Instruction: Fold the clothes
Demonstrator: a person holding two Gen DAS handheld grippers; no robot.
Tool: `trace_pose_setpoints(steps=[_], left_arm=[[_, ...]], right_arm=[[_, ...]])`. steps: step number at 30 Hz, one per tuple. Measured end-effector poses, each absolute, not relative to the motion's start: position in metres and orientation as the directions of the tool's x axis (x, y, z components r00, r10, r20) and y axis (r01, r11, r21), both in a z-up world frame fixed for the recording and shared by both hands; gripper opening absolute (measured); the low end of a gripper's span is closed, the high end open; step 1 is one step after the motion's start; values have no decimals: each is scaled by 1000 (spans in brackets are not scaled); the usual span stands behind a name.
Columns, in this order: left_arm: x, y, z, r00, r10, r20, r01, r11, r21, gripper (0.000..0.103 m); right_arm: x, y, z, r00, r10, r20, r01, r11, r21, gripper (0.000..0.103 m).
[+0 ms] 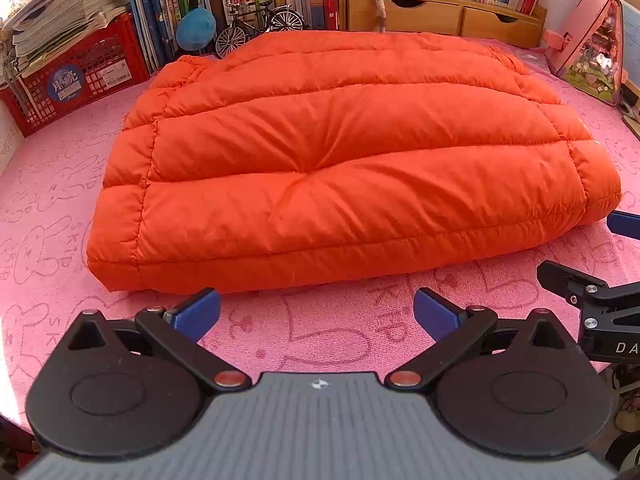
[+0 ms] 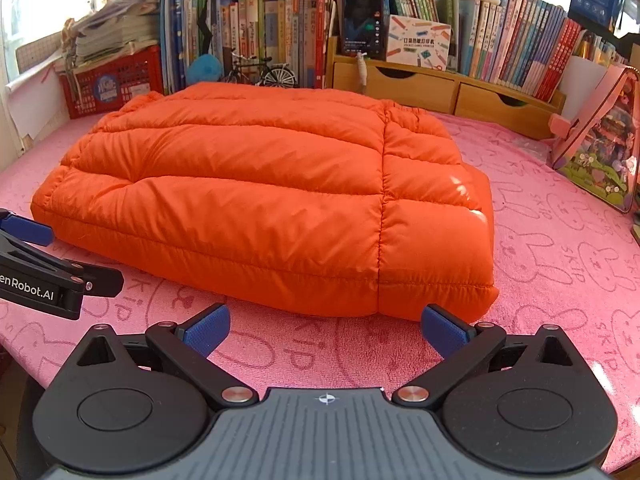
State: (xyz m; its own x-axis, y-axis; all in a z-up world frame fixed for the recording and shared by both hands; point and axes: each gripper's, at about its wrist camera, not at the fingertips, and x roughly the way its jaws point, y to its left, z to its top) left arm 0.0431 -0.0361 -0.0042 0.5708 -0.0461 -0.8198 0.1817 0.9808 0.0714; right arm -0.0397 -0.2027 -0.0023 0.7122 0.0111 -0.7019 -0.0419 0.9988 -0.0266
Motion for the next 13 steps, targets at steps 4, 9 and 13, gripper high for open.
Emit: trace_pose_setpoints(steps=[4, 9, 13], left_arm=[[43, -35, -3, 573, -49, -818, 175, 982, 64, 103], [41, -37, -3, 578, -46, -815, 177, 982, 70, 103], [41, -37, -4, 572, -36, -819, 171, 982, 77, 103]], right_arm=[[-41, -203, 0, 718, 9, -696, -41, 999, -29, 103], [-42, -203, -2, 717, 10, -697, -42, 999, -29, 103], [-43, -202, -4, 711, 8, -703, -42, 999, -31, 103]])
